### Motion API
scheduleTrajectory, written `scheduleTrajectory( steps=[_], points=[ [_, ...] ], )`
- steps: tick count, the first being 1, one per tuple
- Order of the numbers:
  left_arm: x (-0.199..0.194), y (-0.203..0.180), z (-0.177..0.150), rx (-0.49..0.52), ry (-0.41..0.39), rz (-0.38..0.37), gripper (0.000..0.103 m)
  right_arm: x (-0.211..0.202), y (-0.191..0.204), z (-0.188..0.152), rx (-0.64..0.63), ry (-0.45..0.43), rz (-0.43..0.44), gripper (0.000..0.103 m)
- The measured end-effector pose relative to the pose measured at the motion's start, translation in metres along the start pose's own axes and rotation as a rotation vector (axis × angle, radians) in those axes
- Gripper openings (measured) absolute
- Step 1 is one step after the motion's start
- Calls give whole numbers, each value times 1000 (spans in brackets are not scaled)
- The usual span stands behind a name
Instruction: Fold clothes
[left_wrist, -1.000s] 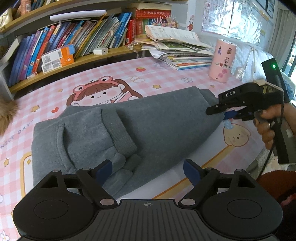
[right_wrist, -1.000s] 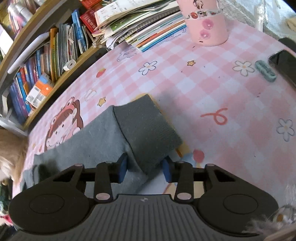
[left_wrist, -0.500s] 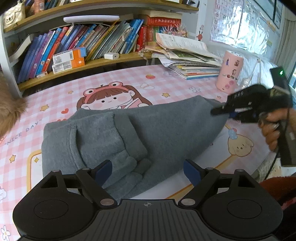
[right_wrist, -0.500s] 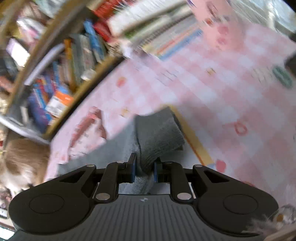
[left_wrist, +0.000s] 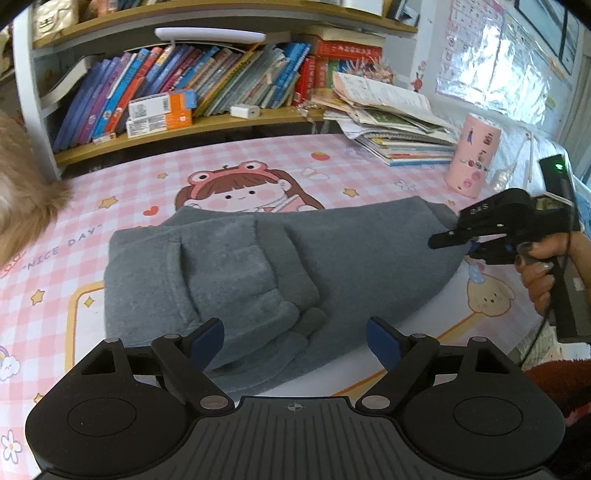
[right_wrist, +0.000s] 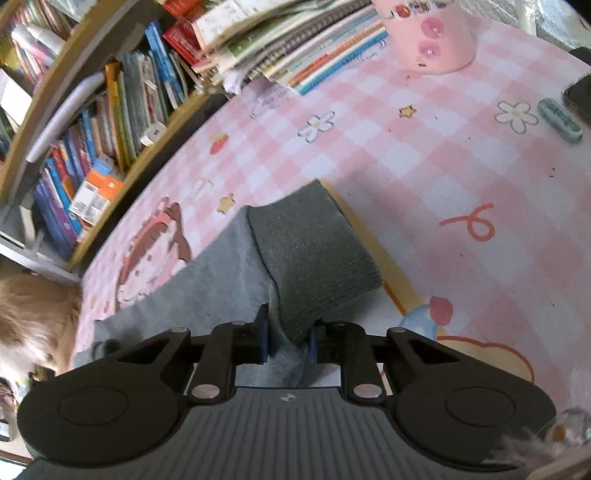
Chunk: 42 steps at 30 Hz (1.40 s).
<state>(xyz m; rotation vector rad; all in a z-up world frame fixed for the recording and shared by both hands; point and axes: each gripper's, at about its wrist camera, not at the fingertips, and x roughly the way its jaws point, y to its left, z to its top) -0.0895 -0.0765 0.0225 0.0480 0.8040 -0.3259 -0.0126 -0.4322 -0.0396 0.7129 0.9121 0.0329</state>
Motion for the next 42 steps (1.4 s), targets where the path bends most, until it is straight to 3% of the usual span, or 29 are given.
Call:
scheduleTrajectory(
  steps=[13, 21, 29, 35, 39, 42],
  points=[
    [-28, 70, 2, -177, -122, 69, 87, -53, 89, -6, -77, -82, 182, 16],
    [-51, 124, -10, -290, -196, 124, 87, -62, 179, -29, -273, -74, 267, 16],
    [-71, 174, -42, -431, -216, 168, 86, -37, 265, -84, -555, 33, 276, 16],
    [-87, 194, -65, -464, -226, 185, 87, 8, 299, -136, -747, 165, 214, 19],
    [-91, 203, -72, -484, -234, 192, 87, 34, 305, -164, -828, 229, 173, 31],
    [-92, 207, -73, -495, -242, 187, 87, 40, 303, -173, -815, 270, 191, 48]
  ],
)
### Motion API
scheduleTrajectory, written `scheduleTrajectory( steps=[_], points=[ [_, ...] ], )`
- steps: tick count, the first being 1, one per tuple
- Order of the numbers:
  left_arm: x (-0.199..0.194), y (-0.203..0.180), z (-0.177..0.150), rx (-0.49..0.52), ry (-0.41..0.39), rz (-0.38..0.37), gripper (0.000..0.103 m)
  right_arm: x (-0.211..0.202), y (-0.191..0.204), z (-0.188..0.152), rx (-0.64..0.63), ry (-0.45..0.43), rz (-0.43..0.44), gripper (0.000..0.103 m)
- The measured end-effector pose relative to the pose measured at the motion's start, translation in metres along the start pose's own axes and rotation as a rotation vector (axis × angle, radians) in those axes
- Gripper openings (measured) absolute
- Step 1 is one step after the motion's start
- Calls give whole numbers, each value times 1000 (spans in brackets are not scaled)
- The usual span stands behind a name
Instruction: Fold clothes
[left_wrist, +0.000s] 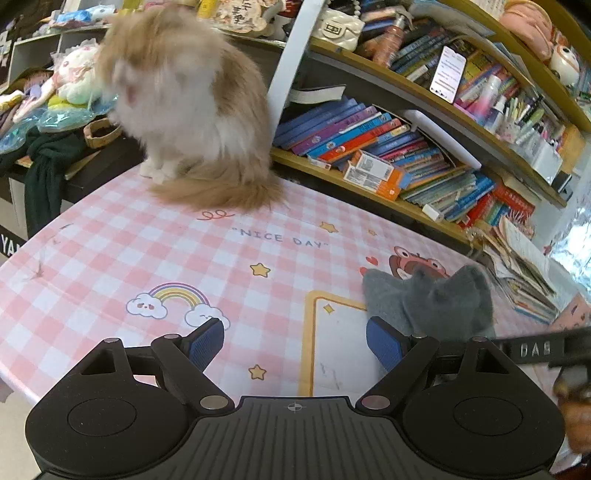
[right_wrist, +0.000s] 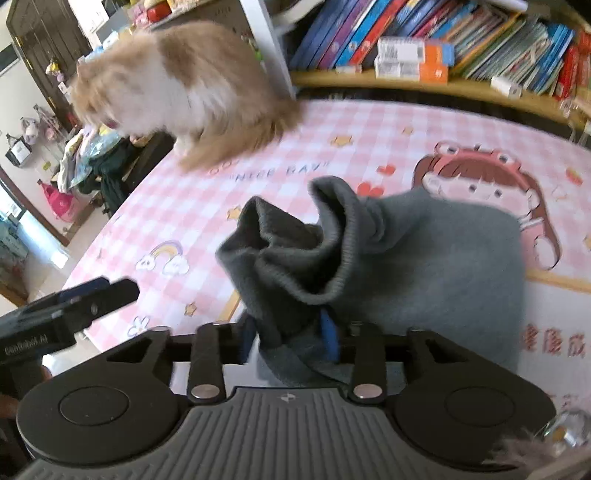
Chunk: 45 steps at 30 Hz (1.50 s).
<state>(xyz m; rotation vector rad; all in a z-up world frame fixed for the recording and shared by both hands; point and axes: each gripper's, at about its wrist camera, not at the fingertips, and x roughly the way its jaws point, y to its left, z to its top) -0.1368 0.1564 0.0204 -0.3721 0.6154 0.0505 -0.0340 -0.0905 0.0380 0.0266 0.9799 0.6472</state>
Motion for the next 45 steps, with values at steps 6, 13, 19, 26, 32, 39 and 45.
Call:
scheduleTrajectory(
  steps=[6, 13, 19, 26, 32, 39, 45],
  points=[
    [3, -15, 8, 19, -51, -82, 87, -20, -13, -3, 59, -46, 173, 61],
    [6, -54, 17, 124, -117, -247, 87, -63, -52, -5, 220, -230, 173, 65],
    [37, -104, 11, 331, -58, -256, 85, -62, -91, -13, 296, -214, -155, 66],
    [73, -122, 12, 330, 53, -244, 4, -33, -115, -31, 296, -88, -243, 68],
    [60, -66, 21, -98, 18, -372, 3, -36, -107, -41, 267, -89, -191, 74],
    [89, -22, -8, -287, 134, -289, 7, -26, -108, -36, 244, -59, -190, 74],
    [85, -5, -11, -378, 159, -248, 58, -23, -107, -33, 228, -58, -177, 74]
  ],
)
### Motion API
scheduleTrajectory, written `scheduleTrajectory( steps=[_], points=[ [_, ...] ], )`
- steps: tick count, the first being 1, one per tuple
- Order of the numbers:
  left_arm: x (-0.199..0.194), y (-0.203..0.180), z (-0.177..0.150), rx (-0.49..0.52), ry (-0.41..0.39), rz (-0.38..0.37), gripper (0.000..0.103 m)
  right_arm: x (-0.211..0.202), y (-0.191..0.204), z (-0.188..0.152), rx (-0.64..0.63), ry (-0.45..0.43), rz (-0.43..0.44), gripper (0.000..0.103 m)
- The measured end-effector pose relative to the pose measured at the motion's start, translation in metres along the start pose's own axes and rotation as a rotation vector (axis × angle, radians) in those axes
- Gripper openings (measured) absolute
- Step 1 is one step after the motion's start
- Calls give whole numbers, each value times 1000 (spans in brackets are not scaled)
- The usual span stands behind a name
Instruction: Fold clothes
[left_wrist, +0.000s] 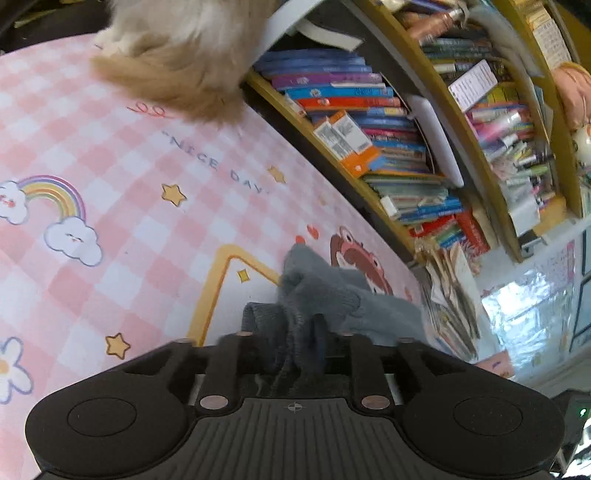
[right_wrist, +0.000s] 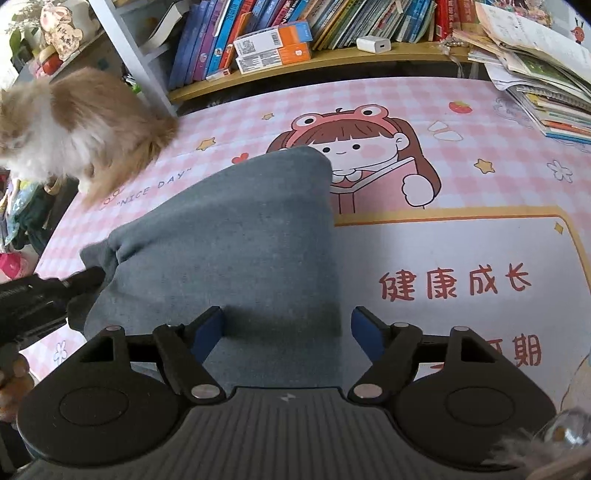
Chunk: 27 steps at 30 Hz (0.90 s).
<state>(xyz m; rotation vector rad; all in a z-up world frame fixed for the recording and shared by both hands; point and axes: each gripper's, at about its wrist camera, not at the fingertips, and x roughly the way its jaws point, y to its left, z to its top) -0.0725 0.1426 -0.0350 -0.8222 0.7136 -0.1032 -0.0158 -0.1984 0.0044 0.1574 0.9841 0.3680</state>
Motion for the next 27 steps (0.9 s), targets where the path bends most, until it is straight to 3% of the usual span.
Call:
scheduleTrajectory(
  steps=[2, 7, 8, 10, 12, 17, 23, 25, 27],
  points=[
    [-8, 2, 0, -34, -8, 2, 72, -2, -1, 1, 4, -10, 6, 74],
    [0, 15, -8, -157, 60, -32, 72, -3, -3, 2, 20, -17, 11, 75],
    [2, 17, -9, -166, 63, -36, 67, -2, -3, 2, 19, -16, 12, 75],
    [3, 18, -8, -166, 60, -37, 30, -2, -2, 2, 17, -13, 12, 75],
    [4, 19, -7, -165, 56, -39, 14, -2, 0, 2, 6, -13, 11, 75],
    [6, 22, -5, -164, 47, -43, 14, -2, -1, 0, -1, -7, 9, 75],
    [9, 25, -2, -163, 36, -48, 23, 3, 1, 0, -12, 2, 10, 75],
    [8, 24, -2, -157, 38, -52, 35, 3, 1, 1, -9, 0, 15, 75],
    [6, 17, -5, -142, 52, -60, 67, 2, 2, 1, -13, -6, 21, 75]
  ],
)
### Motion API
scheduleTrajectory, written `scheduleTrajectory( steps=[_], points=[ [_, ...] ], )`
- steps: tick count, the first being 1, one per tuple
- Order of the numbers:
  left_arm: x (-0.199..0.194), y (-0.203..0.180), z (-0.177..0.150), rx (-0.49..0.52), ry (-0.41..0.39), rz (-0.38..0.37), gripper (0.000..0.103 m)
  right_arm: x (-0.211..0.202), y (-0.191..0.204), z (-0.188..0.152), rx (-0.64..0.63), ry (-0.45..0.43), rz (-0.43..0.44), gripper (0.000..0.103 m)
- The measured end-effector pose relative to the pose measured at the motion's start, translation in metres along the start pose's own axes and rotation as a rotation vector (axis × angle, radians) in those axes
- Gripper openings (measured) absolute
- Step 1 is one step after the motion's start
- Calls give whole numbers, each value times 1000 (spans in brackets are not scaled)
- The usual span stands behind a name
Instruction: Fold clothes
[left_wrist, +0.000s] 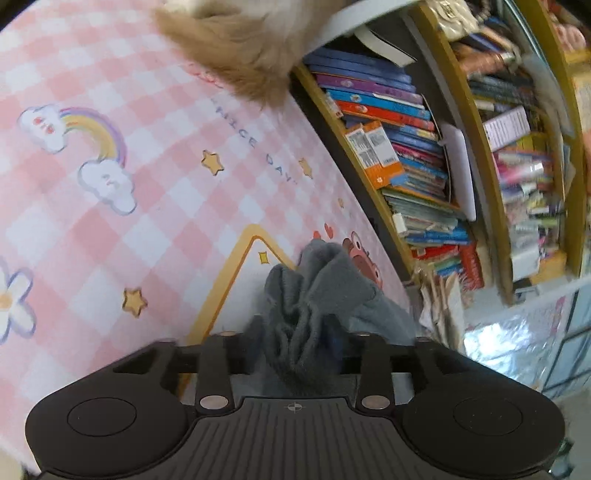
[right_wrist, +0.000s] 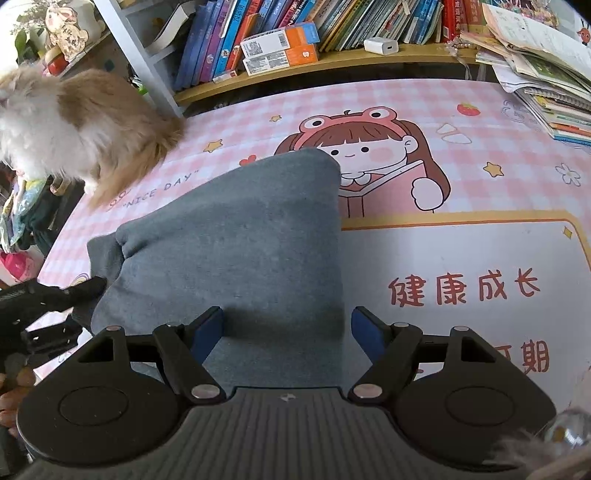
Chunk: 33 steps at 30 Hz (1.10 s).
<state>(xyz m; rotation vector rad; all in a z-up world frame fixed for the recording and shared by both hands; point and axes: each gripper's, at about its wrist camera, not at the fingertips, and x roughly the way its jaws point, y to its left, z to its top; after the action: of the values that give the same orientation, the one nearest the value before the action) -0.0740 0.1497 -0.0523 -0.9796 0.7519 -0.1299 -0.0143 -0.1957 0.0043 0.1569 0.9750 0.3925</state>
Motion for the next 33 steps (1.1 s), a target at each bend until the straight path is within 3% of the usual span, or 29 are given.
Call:
scheduleTrajectory(
  steps=[5, 13, 22, 24, 27, 29, 31, 33],
  points=[
    [-5, -16, -8, 38, 38, -16, 81, 1, 2, 2, 2, -3, 8, 75],
    [30, -18, -9, 61, 105, 67, 81, 7, 4, 3, -19, 14, 4, 75],
    [44, -15, -7, 33, 129, 51, 76, 15, -7, 5, 28, 41, 26, 76],
    [47, -16, -7, 34, 141, 40, 64, 17, -9, 7, 44, 45, 27, 72],
    [48, -23, -9, 76, 154, 42, 50, 17, -6, 8, 39, 46, 5, 54],
    [46, -36, -11, 156, 151, 66, 46, 11, 2, 8, -18, 22, -12, 35],
    [44, -44, -13, 208, 144, 79, 45, 5, 8, 7, -75, -10, -23, 23],
    [43, -51, -14, 255, 139, 89, 45, 6, 4, 8, -59, -3, -11, 22]
  ],
)
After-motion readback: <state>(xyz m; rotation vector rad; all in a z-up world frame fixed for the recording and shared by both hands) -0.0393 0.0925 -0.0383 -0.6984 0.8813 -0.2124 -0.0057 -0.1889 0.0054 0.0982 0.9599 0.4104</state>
